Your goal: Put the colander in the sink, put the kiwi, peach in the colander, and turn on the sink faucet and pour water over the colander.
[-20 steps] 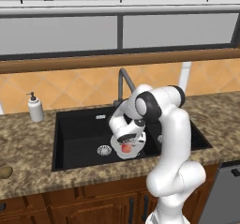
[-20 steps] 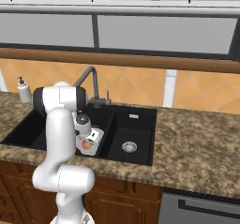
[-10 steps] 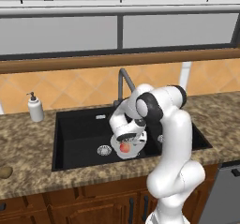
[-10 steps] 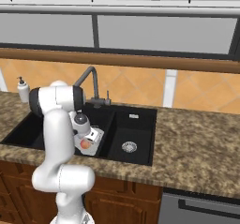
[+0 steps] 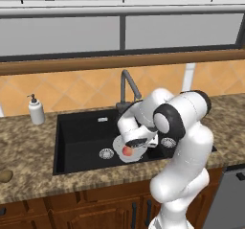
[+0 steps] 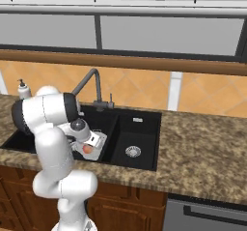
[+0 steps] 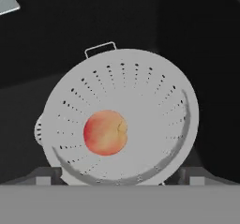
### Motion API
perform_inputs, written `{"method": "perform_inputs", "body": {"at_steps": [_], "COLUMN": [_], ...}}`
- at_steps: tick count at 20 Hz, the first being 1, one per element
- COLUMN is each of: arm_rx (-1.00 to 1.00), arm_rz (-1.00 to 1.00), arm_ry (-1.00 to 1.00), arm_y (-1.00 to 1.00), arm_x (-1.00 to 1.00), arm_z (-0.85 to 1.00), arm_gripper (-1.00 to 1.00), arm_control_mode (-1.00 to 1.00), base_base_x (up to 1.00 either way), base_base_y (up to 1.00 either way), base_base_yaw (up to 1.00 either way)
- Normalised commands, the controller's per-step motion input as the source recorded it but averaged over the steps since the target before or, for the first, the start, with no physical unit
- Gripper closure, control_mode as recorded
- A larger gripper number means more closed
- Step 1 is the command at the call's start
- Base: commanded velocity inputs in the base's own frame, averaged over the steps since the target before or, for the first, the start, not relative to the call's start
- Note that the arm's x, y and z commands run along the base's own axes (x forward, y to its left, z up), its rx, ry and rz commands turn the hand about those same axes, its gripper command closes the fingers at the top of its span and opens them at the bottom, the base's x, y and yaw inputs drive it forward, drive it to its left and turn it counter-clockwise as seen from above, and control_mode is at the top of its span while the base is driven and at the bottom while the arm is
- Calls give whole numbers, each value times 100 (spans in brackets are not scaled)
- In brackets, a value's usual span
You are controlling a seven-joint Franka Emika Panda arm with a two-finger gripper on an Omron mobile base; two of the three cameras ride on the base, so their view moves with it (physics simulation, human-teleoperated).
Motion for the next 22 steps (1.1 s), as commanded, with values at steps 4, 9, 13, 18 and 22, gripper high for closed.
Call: {"method": "perform_inputs", "body": {"at_steps": [4,9,13,18,22], "arm_rx": [0,0,0,0,0], "arm_rz": [0,-1,-2,-5,-3], "arm_ry": [2,8,13,17,26], "arm_y": [-2,-1,0,0,-1], "arm_x": [0,0,19,40,34], "arm_z": [100,100,100,100,100], "arm_gripper": [-100,-100,-100,-100,-100], "arm_control_mode": [-100,-100,-100,-100,-100], "base_base_x": [0,0,0,0,0], "base_base_y": [0,0,0,0,0], "base_base_yaw": [0,0,0,0,0]}}
